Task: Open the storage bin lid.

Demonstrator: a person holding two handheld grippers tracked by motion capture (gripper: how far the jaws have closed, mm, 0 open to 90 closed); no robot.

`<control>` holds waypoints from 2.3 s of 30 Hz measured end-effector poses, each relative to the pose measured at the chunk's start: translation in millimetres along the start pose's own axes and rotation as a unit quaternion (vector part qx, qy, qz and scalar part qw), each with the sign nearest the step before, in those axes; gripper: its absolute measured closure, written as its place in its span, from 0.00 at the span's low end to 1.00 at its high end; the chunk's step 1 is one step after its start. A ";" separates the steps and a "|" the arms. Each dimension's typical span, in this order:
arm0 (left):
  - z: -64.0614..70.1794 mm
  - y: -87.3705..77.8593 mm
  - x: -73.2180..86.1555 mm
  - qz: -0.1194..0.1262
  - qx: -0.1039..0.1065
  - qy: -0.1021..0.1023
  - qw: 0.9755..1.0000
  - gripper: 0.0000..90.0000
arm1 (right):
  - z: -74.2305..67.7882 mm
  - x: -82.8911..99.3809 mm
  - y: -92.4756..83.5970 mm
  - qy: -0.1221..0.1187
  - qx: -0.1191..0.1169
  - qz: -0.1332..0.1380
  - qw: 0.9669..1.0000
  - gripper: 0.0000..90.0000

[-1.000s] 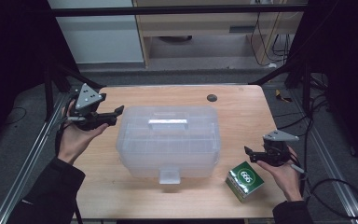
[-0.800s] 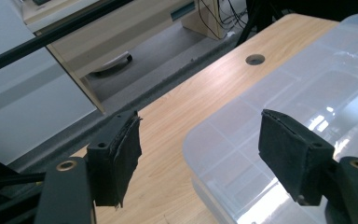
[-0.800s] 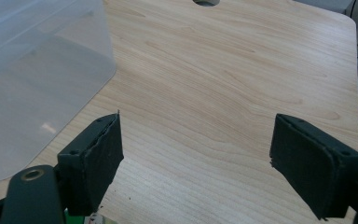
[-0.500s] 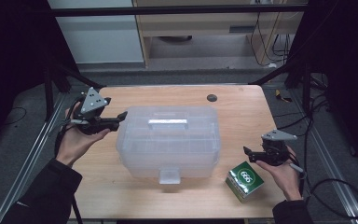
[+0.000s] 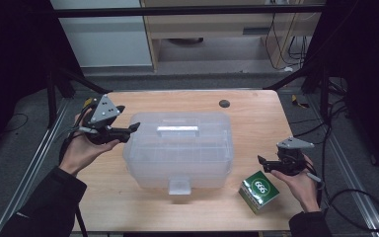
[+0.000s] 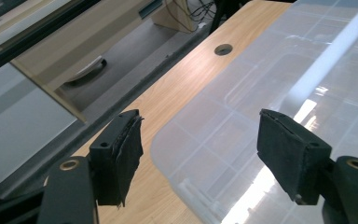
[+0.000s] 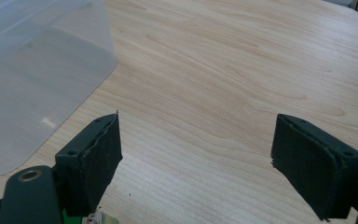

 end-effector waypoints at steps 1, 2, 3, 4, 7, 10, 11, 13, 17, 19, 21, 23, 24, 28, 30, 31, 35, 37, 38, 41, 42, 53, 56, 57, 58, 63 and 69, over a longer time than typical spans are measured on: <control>1.2 -0.1 -0.5 0.000 0.002 0.002 1.000 0.34 | 0.3 0.3 0.2 -0.001 0.000 0.000 1.000 0.18; 2.5 0.0 -1.4 0.000 0.005 0.005 1.000 0.34 | 0.3 0.3 0.3 -0.002 0.000 0.001 1.000 0.18; 2.5 0.0 -1.4 0.000 0.005 0.005 1.000 0.34 | 0.3 0.3 0.3 -0.002 0.000 0.001 1.000 0.18; 3.7 -0.4 -2.3 -0.003 0.008 0.011 1.000 0.34 | 0.2 0.6 0.4 -0.002 0.000 0.000 1.000 0.18; 5.1 -0.3 -5.7 -0.001 0.007 0.014 1.000 0.35 | 0.3 0.8 0.3 -0.003 0.000 -0.001 1.000 0.18; 7.3 1.0 -9.3 -0.001 0.012 0.022 1.000 0.35 | 0.3 0.7 0.3 -0.003 0.000 0.000 1.000 0.18; 9.1 2.7 -11.3 -0.004 0.016 0.028 0.999 0.35 | 0.2 0.8 0.4 -0.002 -0.001 -0.001 1.000 0.18; 9.7 3.7 -12.4 -0.005 0.015 0.030 0.999 0.35 | 0.2 0.7 0.4 -0.002 -0.001 -0.002 1.000 0.18; 13.4 5.9 -18.9 -0.002 0.022 0.038 0.999 0.36 | -0.3 0.8 0.6 0.000 -0.002 -0.004 1.000 0.18; 15.2 7.0 -22.0 -0.006 0.028 0.044 0.999 0.36 | -0.3 1.1 0.6 0.000 -0.002 -0.005 1.000 0.18; 16.9 7.8 -25.0 -0.009 0.032 0.051 0.998 0.36 | 0.0 1.5 0.8 -0.001 -0.003 -0.004 1.000 0.18; 19.4 9.3 -28.8 -0.005 0.038 0.054 0.998 0.36 | 0.3 2.2 1.4 -0.003 -0.003 -0.005 1.000 0.18; 19.8 9.3 -29.7 -0.007 0.039 0.058 0.998 0.36 | 0.0 2.5 1.6 -0.001 -0.003 -0.006 1.000 0.18; 22.6 12.1 -34.3 -0.010 0.047 0.070 0.996 0.36 | -0.5 3.1 1.7 0.000 -0.004 -0.008 1.000 0.18; 24.2 11.7 -33.2 -0.021 0.044 0.065 0.997 0.36 | -0.4 3.2 1.5 0.000 -0.005 -0.009 1.000 0.18; 25.6 12.8 -34.4 -0.023 0.049 0.074 0.996 0.36 | -0.1 3.2 1.4 -0.002 -0.004 -0.009 1.000 0.18; 30.9 13.8 -39.2 -0.030 0.064 0.097 0.993 0.36 | 1.0 3.3 0.8 0.000 -0.004 -0.011 1.000 0.18; 32.9 14.2 -41.1 -0.033 0.067 0.101 0.992 0.36 | 1.2 3.8 0.5 -0.001 -0.004 -0.012 1.000 0.18; 34.4 14.6 -42.0 -0.036 0.071 0.106 0.991 0.36 | 1.5 3.9 0.5 -0.002 -0.004 -0.012 1.000 0.18; 38.7 17.7 -42.5 -0.045 0.078 0.119 0.989 0.37 | 1.4 4.3 0.4 -0.001 -0.005 -0.013 1.000 0.18; 40.2 18.8 -42.8 -0.047 0.082 0.122 0.988 0.37 | 1.3 4.2 0.5 -0.001 -0.005 -0.012 1.000 0.18; 47.4 32.2 -43.8 -0.076 0.102 0.155 0.980 0.39 | -1.2 5.9 1.2 -0.002 -0.012 -0.020 1.000 0.19; 49.4 34.5 -43.1 -0.088 0.108 0.165 0.976 0.40 | -2.1 6.2 1.1 -0.001 -0.014 -0.022 1.000 0.19; 50.1 35.6 -42.9 -0.088 0.110 0.169 0.976 0.40 | -2.0 6.4 1.2 -0.002 -0.014 -0.023 1.000 0.19; 50.6 36.1 -42.3 -0.094 0.112 0.172 0.974 0.40 | -2.4 6.6 1.2 -0.002 -0.014 -0.023 1.000 0.19; 51.2 41.9 -39.5 -0.106 0.116 0.185 0.970 0.44 | -2.9 7.7 2.0 -0.001 -0.017 -0.025 1.000 0.20; 52.0 48.3 -38.3 -0.116 0.118 0.205 0.965 0.49 | -4.0 8.4 2.9 0.003 -0.019 -0.023 1.000 0.21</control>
Point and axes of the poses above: each handheld gripper's, and its own axes: y roughly forward along the jaws, x roughly out of its underside, z roughly to its right, the point moved 8 cm from there along y, roughly forward along the jaws, and after that the axes turned 9 degrees about x, right-handed, at the moved point
